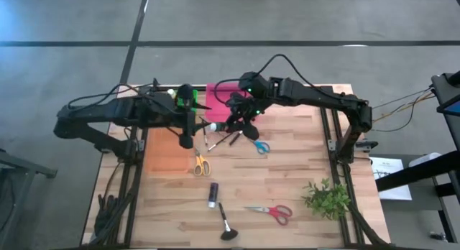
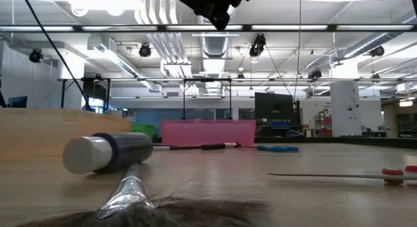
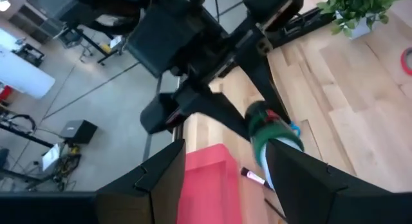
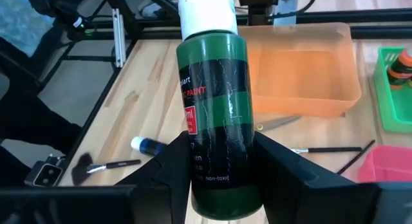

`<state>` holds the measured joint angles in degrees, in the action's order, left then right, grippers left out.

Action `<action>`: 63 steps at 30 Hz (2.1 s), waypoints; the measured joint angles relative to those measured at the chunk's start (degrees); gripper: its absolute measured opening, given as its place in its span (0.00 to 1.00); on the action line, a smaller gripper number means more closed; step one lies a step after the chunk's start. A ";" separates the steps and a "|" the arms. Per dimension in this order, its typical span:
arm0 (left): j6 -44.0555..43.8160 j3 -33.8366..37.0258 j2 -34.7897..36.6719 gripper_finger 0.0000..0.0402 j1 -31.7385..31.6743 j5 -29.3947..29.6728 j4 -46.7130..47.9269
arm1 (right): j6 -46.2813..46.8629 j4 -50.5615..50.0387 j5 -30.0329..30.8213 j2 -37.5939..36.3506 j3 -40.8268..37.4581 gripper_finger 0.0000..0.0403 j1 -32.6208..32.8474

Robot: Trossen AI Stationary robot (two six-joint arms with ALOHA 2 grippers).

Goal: Pick & Place Paint Supplies
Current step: Put the green paint bottle into the green bin

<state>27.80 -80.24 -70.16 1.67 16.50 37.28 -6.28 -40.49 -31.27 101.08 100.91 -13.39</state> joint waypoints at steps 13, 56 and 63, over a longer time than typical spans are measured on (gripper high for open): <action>-3.60 -3.09 -4.21 0.55 0.04 -5.38 3.49 | -0.69 -0.58 0.20 -1.71 0.00 0.34 -0.93; -10.50 -3.07 -4.63 0.29 -0.27 -4.76 11.34 | 4.48 0.96 1.29 -1.71 0.02 0.72 -0.64; -17.40 -3.11 -1.50 0.29 -4.11 -4.70 30.24 | 6.15 -3.15 1.65 -2.61 0.04 0.90 -1.47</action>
<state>10.40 -83.34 -71.66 -2.44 11.80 67.52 -0.13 -43.64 -29.61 98.47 100.95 -14.86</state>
